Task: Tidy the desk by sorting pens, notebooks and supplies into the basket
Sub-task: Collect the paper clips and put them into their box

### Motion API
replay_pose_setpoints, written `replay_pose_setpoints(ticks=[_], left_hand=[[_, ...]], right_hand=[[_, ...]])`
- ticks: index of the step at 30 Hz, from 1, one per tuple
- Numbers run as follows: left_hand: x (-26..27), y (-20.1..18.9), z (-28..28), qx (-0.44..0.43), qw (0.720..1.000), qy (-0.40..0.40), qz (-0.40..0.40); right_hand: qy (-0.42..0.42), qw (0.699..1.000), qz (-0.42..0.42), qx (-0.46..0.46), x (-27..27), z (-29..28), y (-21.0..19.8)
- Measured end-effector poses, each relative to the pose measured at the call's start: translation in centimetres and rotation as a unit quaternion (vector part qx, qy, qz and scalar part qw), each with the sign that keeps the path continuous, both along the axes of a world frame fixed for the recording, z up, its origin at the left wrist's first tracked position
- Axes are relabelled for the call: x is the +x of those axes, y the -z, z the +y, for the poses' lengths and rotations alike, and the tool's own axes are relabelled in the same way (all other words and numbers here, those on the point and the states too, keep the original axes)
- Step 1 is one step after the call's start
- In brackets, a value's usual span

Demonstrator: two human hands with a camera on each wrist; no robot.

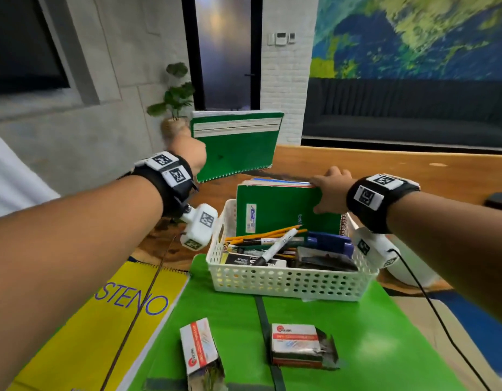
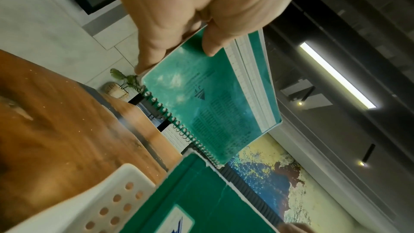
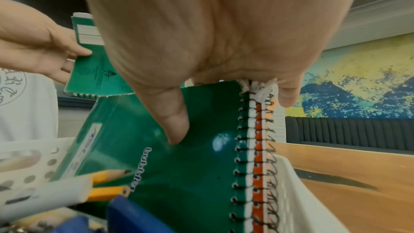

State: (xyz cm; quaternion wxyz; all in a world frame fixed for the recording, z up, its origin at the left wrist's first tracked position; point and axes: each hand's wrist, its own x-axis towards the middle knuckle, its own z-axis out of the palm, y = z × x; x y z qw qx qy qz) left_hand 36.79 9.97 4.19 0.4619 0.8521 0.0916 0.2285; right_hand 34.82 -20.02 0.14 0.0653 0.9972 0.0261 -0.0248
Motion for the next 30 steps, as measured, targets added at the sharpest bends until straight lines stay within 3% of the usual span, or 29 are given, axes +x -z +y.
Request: replay_pose_setpoints(ticks=[6,12,14,18,21,25,28,30], left_hand=[[0.9,0.3,-2.6,0.005,1.0,0.011,-0.021],[0.6,0.1,-3.2,-0.157,0.985,-0.018,-0.07],[0.6,0.4,-2.9,-0.162,0.985,-0.014,-0.063],[1.6,2.0,-2.3,-0.167,0.984,0.053,-0.018],[0.5,2.7,-3.4,-0.281,0.948,0.144,0.036],[-0.8,4.6,-4.4,-0.296,0.914,0.216,0.174],[-1.8,5.6,-5.0,-0.337,0.867,0.244,0.274],[-2.0,5.9,-5.0,-0.322,0.858,0.258,0.306]], right_hand=[[-0.006,0.998,0.014,0.054,0.8,0.2,0.0],[-0.019,0.997,-0.016,0.074,0.3,0.3,-0.6],[-0.032,0.997,0.003,0.065,0.1,0.3,-1.1],[-0.073,0.996,0.039,0.016,-1.0,0.4,-1.8],[-0.11,0.993,0.001,-0.03,-2.2,0.2,-1.5],[-0.133,0.988,-0.051,-0.063,-3.3,0.1,-1.4],[-0.122,0.989,-0.056,-0.053,-3.6,0.1,-1.6],[-0.117,0.991,-0.045,-0.045,-3.5,0.1,-1.5]])
